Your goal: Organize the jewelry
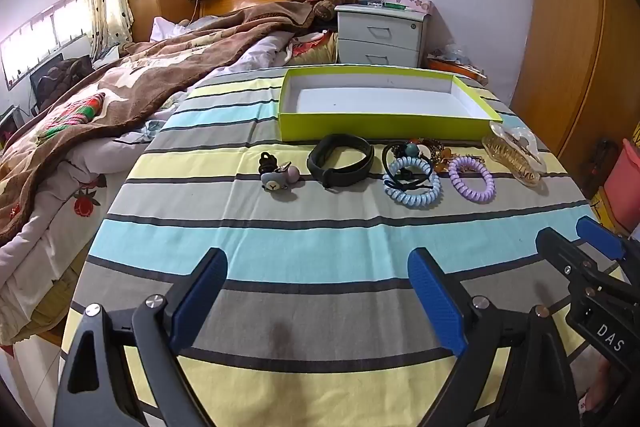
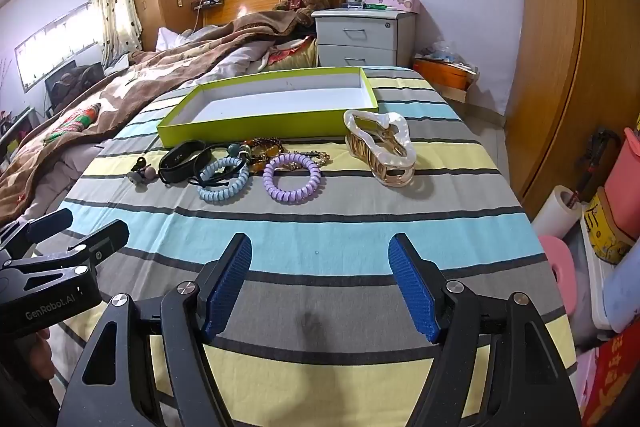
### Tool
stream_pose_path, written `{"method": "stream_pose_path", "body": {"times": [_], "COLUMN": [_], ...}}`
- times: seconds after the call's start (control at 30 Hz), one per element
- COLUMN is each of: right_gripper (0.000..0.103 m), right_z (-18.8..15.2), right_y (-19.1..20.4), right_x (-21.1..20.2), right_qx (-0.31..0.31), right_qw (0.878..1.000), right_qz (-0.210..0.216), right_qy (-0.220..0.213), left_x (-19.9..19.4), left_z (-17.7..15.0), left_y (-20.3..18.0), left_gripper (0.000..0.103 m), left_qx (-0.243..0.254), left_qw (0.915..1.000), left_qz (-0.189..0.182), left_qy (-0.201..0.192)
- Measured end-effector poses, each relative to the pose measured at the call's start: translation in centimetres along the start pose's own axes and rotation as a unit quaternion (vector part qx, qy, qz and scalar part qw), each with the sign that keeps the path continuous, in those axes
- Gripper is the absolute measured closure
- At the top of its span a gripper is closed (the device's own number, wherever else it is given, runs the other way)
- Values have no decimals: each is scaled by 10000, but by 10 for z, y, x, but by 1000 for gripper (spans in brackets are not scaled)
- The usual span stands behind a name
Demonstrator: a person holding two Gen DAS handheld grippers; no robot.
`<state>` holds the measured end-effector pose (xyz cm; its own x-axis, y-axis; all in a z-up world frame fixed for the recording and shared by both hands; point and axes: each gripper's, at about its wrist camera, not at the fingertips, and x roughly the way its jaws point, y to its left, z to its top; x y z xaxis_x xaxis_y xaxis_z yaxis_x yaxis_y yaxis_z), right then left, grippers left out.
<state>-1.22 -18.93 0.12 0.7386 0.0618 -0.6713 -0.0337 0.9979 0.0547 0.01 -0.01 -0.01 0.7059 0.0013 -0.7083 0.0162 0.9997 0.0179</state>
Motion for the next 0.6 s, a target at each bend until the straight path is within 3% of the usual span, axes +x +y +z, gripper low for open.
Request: {"method": "stream_pose_path", "body": {"times": [0.6], "right_gripper": [32], "right_z": [0], "right_y": [2], "right_x": [-6], "right_qx": [34], "right_qw": [9998], "right_qz": [-2], "right_qy": [-172], "left_x": [2], "left_z": [-2], "left_y": [-3], "left_gripper": [12], "left_qx": [5], "left_qw": [9999], "left_qz": [-49], "left_qy": [93]}}
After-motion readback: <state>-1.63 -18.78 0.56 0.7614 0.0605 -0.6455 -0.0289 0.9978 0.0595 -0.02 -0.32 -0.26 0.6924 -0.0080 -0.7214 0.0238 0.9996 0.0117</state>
